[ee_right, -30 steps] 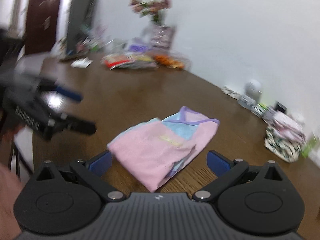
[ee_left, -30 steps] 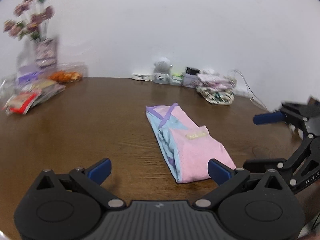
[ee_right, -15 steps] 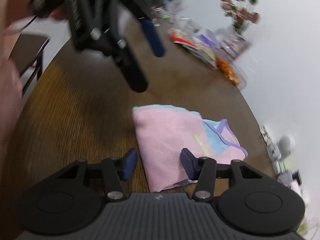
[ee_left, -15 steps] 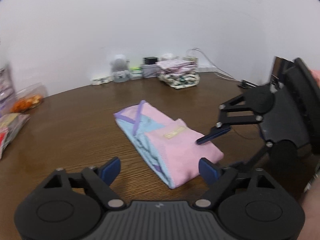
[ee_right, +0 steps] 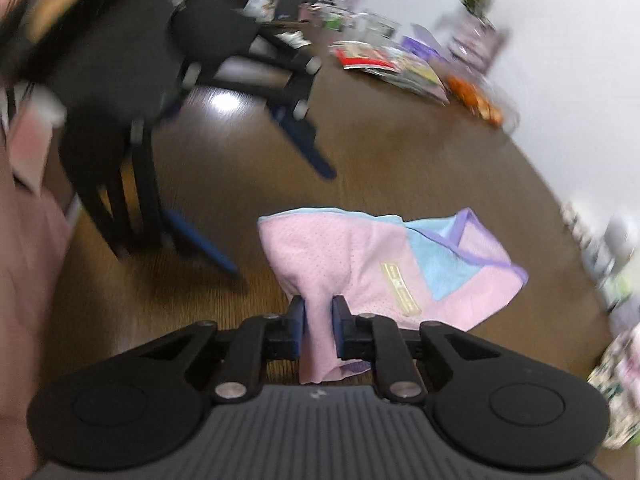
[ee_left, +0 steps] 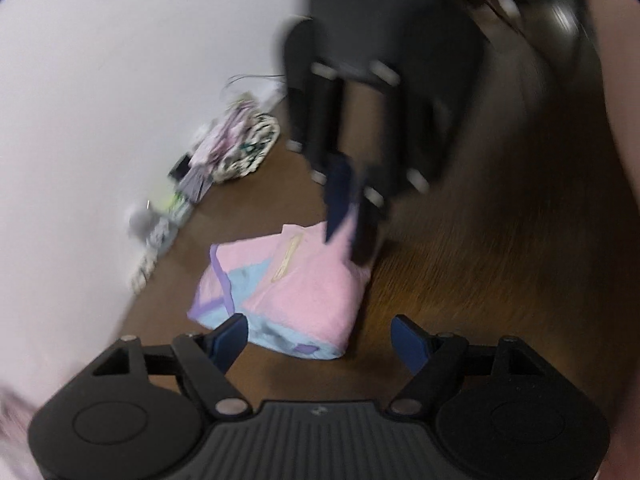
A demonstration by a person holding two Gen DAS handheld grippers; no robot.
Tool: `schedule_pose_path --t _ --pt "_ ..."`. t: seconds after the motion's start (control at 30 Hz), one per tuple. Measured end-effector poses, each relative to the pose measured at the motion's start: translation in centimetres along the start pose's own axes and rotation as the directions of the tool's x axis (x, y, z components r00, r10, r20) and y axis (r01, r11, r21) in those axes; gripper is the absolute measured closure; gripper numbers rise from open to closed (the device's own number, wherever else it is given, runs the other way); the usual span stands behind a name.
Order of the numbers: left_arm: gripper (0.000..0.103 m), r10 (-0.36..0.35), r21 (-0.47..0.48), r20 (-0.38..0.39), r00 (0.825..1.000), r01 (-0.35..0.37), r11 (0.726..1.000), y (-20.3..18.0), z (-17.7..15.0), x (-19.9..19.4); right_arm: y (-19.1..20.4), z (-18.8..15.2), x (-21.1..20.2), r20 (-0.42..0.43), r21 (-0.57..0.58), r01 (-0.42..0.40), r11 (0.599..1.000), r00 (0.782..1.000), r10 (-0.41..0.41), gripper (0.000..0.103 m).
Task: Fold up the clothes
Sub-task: 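Grasp the folded garment's edge with the right gripper while the left gripper grasps beside it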
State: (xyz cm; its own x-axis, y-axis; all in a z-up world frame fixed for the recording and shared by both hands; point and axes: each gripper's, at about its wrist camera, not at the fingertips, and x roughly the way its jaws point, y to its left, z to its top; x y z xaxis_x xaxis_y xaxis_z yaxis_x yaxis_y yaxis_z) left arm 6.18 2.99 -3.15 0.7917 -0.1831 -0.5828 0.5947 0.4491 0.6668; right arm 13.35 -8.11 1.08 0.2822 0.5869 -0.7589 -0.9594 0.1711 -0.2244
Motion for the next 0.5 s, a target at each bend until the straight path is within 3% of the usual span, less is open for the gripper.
schedule_pose_path --t 0.17,0.2,0.23,0.3,0.43,0.47,0.5 --pt "0.03 0.043 0.216 0.029 0.999 -0.048 0.975 -0.6 0.0 2.5 -3.1 0.7 -0.7 0.012 0.103 -0.1 0.99 0.995 0.099 0.089" --pt "0.038 0.034 0.241 0.033 0.999 -0.041 0.97 -0.4 -0.1 2.9 -3.6 0.9 -0.8 0.015 0.118 -0.115 0.986 0.993 0.114 0.089" --pt "0.055 0.026 0.266 0.037 0.999 -0.035 0.963 -0.3 -0.1 3.2 -3.8 0.9 -0.8 0.018 0.124 -0.124 0.985 0.992 0.122 0.089" --pt "0.071 -0.003 0.293 0.042 0.999 -0.009 0.956 0.2 -0.2 3.7 -4.3 1.0 -0.8 0.023 0.135 -0.14 0.981 0.99 0.138 0.089" --pt "0.08 -0.084 0.285 0.056 0.995 0.065 0.956 1.5 -0.3 3.7 -4.6 0.7 -1.2 0.053 0.15 -0.147 0.978 0.989 0.14 0.087" --pt "0.08 -0.107 0.262 0.055 0.993 0.089 0.961 2.0 -0.3 3.7 -4.6 0.5 -1.4 0.07 0.148 -0.141 0.979 0.989 0.132 0.075" --pt "0.08 -0.126 0.238 0.055 0.99 0.11 0.965 2.4 -0.3 3.7 -4.2 0.2 -1.7 0.089 0.133 -0.116 0.984 0.991 0.104 0.052"
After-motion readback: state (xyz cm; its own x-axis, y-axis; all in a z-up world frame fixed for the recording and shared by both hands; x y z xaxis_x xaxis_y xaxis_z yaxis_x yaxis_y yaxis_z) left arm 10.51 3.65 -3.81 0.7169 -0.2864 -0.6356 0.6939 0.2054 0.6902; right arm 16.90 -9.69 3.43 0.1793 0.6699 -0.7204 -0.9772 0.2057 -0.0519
